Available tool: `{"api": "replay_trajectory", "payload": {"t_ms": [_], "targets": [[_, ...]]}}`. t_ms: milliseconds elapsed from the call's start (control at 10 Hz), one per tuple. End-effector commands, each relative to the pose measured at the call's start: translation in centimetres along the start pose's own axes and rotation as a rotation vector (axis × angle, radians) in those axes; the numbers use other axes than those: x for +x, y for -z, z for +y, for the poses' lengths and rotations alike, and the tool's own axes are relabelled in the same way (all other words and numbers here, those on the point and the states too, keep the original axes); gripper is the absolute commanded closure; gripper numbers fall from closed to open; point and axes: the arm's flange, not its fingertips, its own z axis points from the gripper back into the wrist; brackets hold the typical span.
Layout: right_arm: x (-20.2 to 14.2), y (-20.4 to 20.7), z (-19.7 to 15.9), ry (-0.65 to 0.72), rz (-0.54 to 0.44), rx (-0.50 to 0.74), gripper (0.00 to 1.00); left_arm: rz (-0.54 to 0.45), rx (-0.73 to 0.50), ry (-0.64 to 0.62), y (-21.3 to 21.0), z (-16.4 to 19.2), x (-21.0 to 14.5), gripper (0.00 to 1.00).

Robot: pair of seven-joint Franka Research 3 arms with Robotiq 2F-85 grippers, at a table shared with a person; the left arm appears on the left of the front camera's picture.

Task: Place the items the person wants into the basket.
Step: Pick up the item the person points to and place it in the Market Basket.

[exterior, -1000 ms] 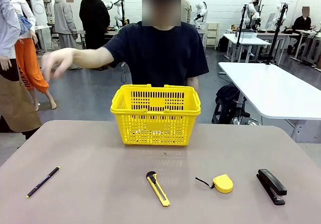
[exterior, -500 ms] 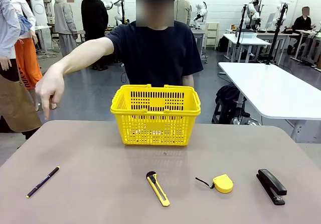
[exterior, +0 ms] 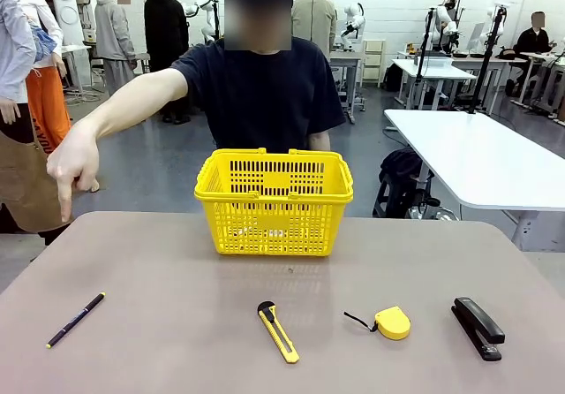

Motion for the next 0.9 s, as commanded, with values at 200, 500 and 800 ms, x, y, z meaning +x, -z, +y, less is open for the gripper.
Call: {"api": "replay_trajectory", "payload": {"t_ms": [200,500,800], "targets": [[0.1,0.1,-0.1,-0.012,-0.017,0.02,0.0,0.202,0.055,-0.03,2.9,-0.9,2.4,0.0],[0.1,0.1,-0.1,-0.012,-0.017,0.02,0.0,0.487,0.029,-0.294,13.5,-2.5,7.0,0.0],[0.1,0.1,-0.1,-0.012,-0.017,0.02,0.0,0.693,0.114,-0.389,19.8,-5.7,7.1,0.0]]}}
